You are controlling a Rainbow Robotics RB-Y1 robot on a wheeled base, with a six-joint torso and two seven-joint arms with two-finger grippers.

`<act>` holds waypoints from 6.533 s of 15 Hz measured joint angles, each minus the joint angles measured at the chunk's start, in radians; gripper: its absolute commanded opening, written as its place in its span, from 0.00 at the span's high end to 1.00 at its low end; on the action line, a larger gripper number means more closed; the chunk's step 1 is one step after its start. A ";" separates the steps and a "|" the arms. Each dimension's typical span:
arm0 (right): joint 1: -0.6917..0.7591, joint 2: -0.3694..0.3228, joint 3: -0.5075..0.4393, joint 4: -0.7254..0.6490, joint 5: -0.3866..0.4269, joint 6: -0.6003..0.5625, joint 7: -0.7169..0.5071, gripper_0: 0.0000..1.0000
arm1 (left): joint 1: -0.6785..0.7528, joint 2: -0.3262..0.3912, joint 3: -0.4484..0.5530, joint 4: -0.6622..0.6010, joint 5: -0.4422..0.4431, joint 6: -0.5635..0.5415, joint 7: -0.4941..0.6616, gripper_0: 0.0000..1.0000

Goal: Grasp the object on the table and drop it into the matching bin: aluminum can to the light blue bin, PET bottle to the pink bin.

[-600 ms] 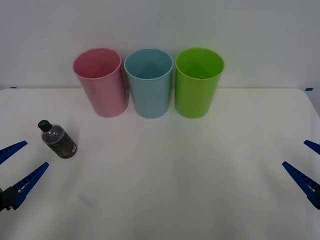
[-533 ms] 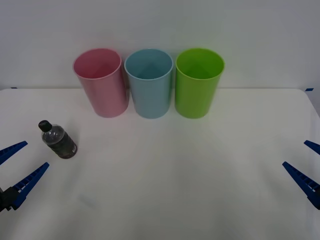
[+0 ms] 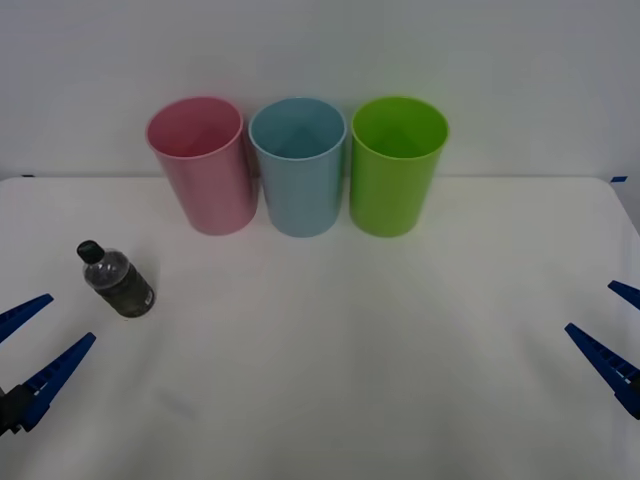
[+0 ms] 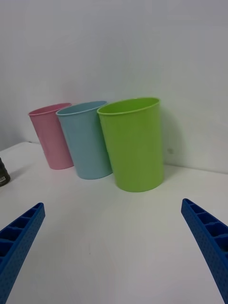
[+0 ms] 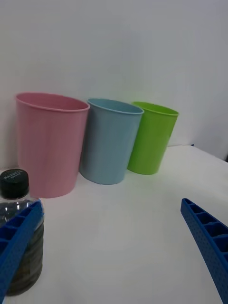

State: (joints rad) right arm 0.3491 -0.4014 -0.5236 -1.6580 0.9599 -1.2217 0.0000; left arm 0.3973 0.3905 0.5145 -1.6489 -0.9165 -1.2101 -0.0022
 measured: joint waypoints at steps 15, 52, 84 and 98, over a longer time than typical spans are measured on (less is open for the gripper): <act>0.000 0.000 0.000 0.000 0.000 0.000 0.000 0.00 | 0.112 0.000 -0.139 0.009 -0.062 0.442 -0.294 0.00; 0.000 0.000 0.000 0.000 0.000 0.000 0.000 0.00 | -0.451 -0.094 -0.202 0.482 -0.226 0.573 -0.159 0.42; 0.000 0.000 0.000 0.000 0.000 0.000 0.000 0.00 | -0.249 0.081 -0.200 -0.020 0.075 0.642 0.127 1.00; 0.000 0.000 0.000 0.000 0.000 0.000 0.000 0.00 | -0.754 0.203 -0.458 0.211 -0.034 0.808 0.346 1.00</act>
State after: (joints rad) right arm 0.3490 -0.4015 -0.5236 -1.6581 0.9599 -1.2217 0.0000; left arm -0.3569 0.5934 0.0568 -1.4377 -0.9502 -0.4020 0.3434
